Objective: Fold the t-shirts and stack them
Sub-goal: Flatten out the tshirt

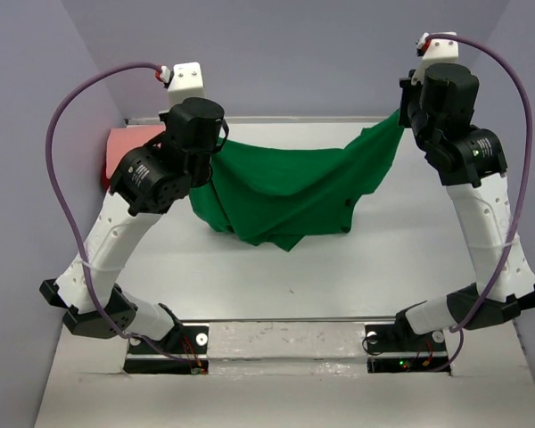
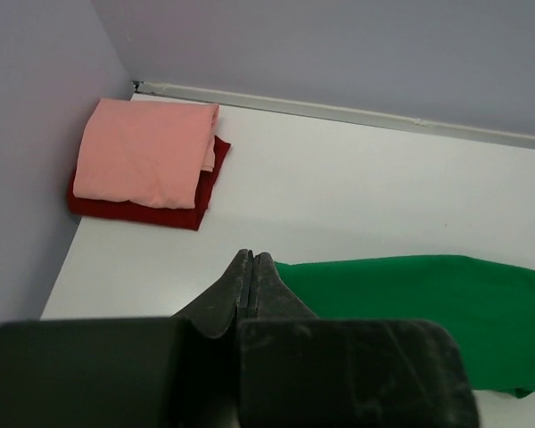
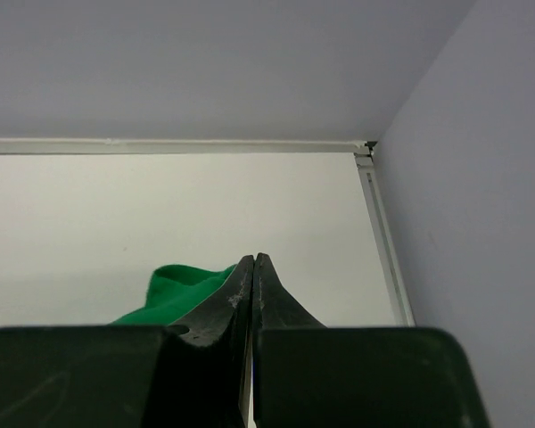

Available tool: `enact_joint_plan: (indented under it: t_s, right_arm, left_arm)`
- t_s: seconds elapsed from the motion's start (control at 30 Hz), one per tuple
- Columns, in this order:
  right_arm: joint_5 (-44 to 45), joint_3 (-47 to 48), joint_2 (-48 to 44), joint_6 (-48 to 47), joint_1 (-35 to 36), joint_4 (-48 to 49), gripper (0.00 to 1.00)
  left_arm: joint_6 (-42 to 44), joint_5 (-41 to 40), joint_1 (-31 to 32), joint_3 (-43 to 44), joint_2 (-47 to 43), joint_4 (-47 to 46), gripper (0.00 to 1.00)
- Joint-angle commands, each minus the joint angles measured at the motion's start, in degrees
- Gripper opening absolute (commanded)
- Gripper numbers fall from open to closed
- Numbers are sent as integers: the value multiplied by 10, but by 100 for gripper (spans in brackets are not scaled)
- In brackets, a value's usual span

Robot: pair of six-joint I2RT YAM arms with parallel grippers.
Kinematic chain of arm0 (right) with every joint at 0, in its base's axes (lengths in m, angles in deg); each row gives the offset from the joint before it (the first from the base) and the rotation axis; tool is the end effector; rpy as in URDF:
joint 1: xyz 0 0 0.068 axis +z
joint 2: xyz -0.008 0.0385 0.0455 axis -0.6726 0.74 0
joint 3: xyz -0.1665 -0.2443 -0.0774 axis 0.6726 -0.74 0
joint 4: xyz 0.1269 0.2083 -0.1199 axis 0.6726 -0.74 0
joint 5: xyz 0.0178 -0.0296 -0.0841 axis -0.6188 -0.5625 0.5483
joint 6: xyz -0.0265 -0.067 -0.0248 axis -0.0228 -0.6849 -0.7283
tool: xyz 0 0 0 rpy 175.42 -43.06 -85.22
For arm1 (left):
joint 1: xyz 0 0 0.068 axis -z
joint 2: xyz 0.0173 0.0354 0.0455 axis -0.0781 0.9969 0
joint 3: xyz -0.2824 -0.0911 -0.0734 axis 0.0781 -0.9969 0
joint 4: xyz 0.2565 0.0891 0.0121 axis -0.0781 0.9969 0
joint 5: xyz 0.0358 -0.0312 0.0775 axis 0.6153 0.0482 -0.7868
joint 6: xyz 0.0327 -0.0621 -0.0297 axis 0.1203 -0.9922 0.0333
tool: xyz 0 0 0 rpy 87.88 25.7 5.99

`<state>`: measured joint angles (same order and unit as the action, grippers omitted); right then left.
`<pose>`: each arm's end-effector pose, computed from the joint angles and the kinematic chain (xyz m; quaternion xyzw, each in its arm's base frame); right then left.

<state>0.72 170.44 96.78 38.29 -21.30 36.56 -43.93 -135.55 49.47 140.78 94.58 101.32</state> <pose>0.2772 0.0715 0.5697 -0.0016 0.7730 -0.1097 0.6249 0.2143 -0.1456 0.5709 -0.0653 0.7696 0.0007 0.6351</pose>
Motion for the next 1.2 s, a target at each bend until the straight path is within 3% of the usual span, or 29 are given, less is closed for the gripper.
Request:
enact_joint_plan:
  t_s: [0.0, 0.13, 0.37, 0.6, 0.77, 1.0, 1.1, 1.17]
  right_arm:
    - [28, 12, -23, -13, -5, 29, 0]
    - [44, 25, -13, -24, -5, 31, 0]
    - [65, 25, -11, -47, -5, 37, 0]
    - [112, -10, -59, -74, -5, 58, 0]
    - [192, -33, -81, -134, 46, 95, 0]
    - [207, -29, -90, -140, 57, 95, 0]
    - [188, -7, -92, -136, 62, 95, 0]
    - [159, 26, -69, -124, 62, 87, 0]
  left_arm:
    - [16, -7, -7, 60, -2, -27, 0]
    - [60, -47, 8, 157, 29, -19, 0]
    - [122, -94, 39, 185, 35, -82, 0]
    - [106, -121, 59, 183, 42, -58, 0]
    - [122, -238, 150, 191, 48, -58, 0]
    - [115, -277, 194, 225, 55, -44, 0]
    - [179, -287, 194, 224, 53, -123, 0]
    - [285, -284, 198, 230, 55, -223, 1]
